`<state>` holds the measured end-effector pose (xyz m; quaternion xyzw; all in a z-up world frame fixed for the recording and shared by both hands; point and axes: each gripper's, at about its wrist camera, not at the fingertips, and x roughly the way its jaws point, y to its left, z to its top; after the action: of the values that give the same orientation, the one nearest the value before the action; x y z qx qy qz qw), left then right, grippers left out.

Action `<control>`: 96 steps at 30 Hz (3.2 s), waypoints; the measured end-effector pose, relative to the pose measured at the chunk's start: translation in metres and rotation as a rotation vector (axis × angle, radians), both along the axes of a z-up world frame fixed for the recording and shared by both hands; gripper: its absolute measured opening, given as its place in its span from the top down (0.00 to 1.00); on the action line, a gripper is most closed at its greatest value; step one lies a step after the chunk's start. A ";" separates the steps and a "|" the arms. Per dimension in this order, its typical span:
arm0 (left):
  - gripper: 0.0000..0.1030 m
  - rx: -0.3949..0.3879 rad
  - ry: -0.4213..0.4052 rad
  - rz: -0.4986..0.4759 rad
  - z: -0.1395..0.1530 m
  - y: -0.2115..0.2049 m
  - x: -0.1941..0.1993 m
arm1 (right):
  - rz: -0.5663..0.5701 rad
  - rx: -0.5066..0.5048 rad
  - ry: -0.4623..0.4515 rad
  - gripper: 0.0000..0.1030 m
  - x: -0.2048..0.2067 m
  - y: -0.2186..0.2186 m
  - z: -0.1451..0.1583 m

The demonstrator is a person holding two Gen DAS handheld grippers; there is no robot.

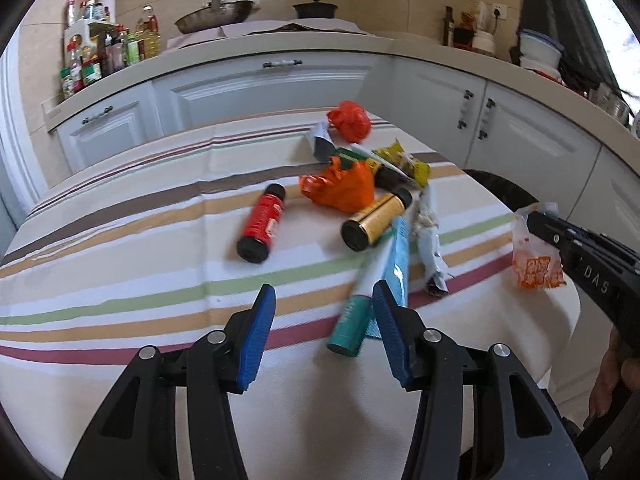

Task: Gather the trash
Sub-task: 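Carry the clear bag and teal tube over the bin with both grippers, then open both grippers to drop the bag and tube into the bin, then grasp the white paper wrapper with the right gripper while the left gripper approaches the blue tube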

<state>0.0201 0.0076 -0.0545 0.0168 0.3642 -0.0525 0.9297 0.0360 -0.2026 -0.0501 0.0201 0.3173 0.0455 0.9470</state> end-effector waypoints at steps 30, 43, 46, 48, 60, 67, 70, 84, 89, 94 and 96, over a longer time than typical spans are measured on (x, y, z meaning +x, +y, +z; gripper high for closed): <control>0.95 -0.053 -0.083 -0.033 0.029 -0.003 -0.005 | 0.008 -0.024 -0.063 0.91 -0.004 -0.005 0.018; 0.95 -0.137 -0.150 -0.172 0.069 -0.079 0.052 | -0.119 -0.090 -0.153 0.91 0.030 -0.076 0.046; 0.95 -0.132 -0.143 -0.207 0.069 -0.103 0.064 | -0.147 -0.100 -0.150 0.91 0.044 -0.095 0.044; 0.95 -0.124 -0.141 -0.232 0.069 -0.122 0.075 | -0.162 -0.099 -0.146 0.91 0.051 -0.106 0.041; 0.94 -0.077 -0.050 -0.295 0.042 -0.196 0.133 | -0.220 -0.071 -0.091 0.91 0.095 -0.158 0.009; 0.83 -0.044 -0.023 -0.304 0.030 -0.217 0.151 | -0.252 -0.030 -0.062 0.75 0.115 -0.180 -0.007; 0.72 -0.054 -0.011 -0.292 0.027 -0.216 0.153 | -0.259 -0.026 -0.061 0.75 0.117 -0.183 -0.008; 0.64 -0.062 -0.071 -0.204 0.057 -0.154 0.119 | -0.241 0.000 -0.079 0.66 0.084 -0.148 0.017; 0.62 -0.043 -0.092 -0.122 0.061 -0.107 0.093 | -0.194 0.010 -0.089 0.63 0.059 -0.108 0.024; 0.61 -0.029 -0.106 -0.024 0.061 -0.057 0.070 | -0.124 0.010 -0.080 0.63 0.042 -0.067 0.024; 0.61 -0.025 -0.107 0.007 0.059 -0.041 0.062 | -0.094 0.010 -0.074 0.63 0.036 -0.052 0.022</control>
<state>0.0816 -0.0332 0.0045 0.0064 0.3134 -0.0527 0.9481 0.0721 -0.2542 -0.0281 0.0380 0.2804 0.0030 0.9591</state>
